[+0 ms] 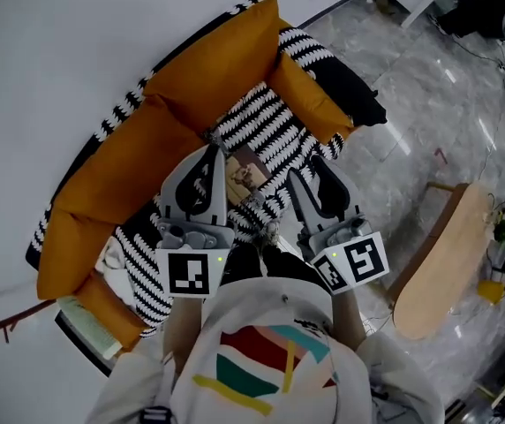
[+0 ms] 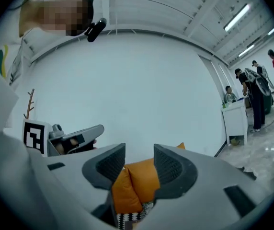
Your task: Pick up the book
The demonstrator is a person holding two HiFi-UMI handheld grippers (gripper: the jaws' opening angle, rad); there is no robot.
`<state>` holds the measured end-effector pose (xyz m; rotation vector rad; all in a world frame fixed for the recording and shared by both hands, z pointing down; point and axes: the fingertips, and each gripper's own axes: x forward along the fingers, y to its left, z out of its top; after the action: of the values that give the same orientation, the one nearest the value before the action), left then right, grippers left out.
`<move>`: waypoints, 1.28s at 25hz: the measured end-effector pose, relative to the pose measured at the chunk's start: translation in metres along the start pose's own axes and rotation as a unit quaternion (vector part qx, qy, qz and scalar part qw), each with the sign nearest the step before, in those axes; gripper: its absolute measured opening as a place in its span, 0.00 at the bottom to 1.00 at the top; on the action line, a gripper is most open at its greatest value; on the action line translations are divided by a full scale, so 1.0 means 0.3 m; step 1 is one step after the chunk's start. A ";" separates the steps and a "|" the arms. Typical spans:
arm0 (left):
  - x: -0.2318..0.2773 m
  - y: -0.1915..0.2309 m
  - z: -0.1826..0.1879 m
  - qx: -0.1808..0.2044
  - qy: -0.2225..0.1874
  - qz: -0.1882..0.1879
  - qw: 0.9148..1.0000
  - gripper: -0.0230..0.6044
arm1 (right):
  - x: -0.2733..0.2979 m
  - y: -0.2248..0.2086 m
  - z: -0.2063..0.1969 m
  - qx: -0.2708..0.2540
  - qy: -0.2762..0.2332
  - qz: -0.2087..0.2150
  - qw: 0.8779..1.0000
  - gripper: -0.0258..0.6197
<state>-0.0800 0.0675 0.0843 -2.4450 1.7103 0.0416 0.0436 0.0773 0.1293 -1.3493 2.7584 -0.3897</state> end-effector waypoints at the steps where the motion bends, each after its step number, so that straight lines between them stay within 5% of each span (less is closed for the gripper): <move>1: 0.016 0.013 -0.010 -0.003 0.003 -0.003 1.000 0.05 | 0.018 0.001 0.002 0.010 0.000 0.003 1.000 0.34; 4: 0.054 0.045 -0.016 -0.012 -0.001 -0.006 1.000 0.05 | 0.055 0.003 -0.004 0.014 0.007 0.004 1.000 0.45; 11: 0.125 0.075 -0.054 -0.011 0.001 -0.028 1.000 0.05 | 0.084 -0.039 -0.054 0.076 0.010 0.027 0.997 0.45; 17: 0.199 0.060 -0.181 -0.016 0.028 -0.030 0.999 0.05 | 0.086 -0.194 -0.216 0.147 0.027 -0.019 0.989 0.45; 20: 0.245 0.034 -0.358 -0.015 0.051 -0.042 0.998 0.05 | 0.099 -0.317 -0.410 0.169 0.043 -0.047 0.983 0.45; 27: 0.339 -0.003 -0.850 -0.039 0.038 -0.031 0.998 0.05 | 0.238 -0.511 -1.109 0.179 0.112 -0.056 0.976 0.45; 32: 0.249 -0.113 -1.074 -0.061 0.118 -0.056 0.990 0.05 | 0.157 -0.408 -1.516 0.290 0.193 -0.048 0.936 0.46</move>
<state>-0.0439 -0.0372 0.3979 -2.7270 1.7001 -0.1688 0.0402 0.0614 0.6022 -1.3434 2.5014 -1.4788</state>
